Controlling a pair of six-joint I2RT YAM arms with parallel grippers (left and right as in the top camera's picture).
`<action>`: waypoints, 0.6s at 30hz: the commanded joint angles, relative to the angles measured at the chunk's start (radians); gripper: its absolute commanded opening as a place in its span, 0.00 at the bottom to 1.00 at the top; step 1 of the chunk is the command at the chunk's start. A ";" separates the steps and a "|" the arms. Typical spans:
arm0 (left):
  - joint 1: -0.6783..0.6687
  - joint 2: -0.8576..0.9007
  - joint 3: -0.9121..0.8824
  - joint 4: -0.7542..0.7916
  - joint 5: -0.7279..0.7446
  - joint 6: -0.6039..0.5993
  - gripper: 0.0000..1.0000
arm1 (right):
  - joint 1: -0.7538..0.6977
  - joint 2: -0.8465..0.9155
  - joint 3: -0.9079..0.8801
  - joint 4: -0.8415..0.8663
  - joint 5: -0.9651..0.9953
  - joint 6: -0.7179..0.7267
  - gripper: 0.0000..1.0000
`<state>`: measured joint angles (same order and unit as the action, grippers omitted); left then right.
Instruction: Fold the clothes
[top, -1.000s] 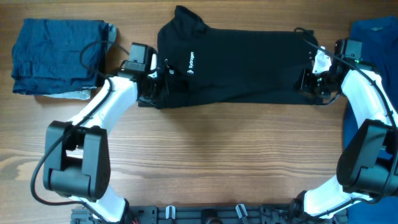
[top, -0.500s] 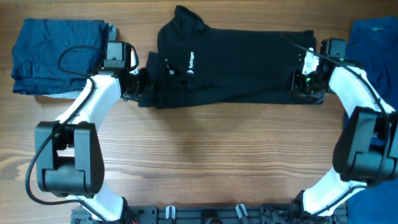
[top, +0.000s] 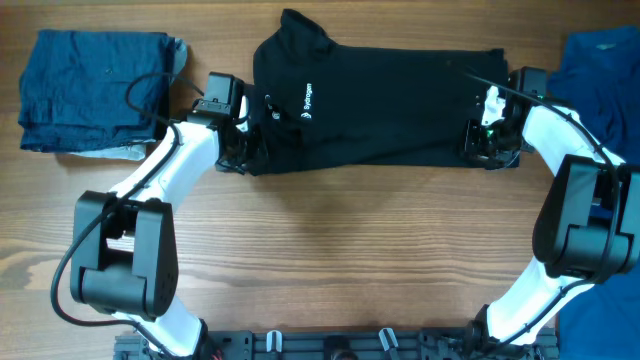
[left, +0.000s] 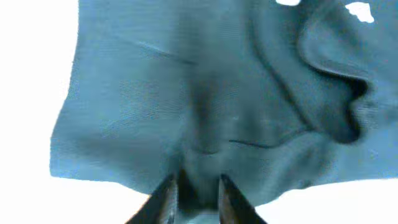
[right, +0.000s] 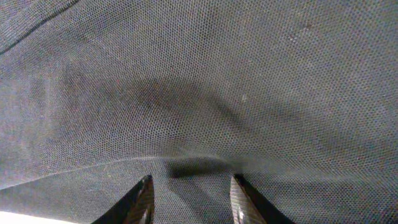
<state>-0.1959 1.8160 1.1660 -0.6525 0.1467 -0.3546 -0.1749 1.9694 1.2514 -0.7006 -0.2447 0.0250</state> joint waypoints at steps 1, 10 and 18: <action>-0.004 0.013 -0.004 -0.008 -0.145 0.008 0.14 | 0.002 0.028 -0.008 0.001 0.013 0.002 0.39; -0.002 0.013 -0.009 -0.013 -0.253 0.007 0.04 | 0.002 0.028 -0.008 0.000 0.013 0.002 0.39; -0.001 0.013 -0.008 0.036 -0.253 0.003 0.04 | 0.002 -0.036 0.070 -0.057 -0.041 0.001 0.15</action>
<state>-0.1963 1.8160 1.1660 -0.6434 -0.0849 -0.3496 -0.1745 1.9728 1.2568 -0.7254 -0.2417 0.0280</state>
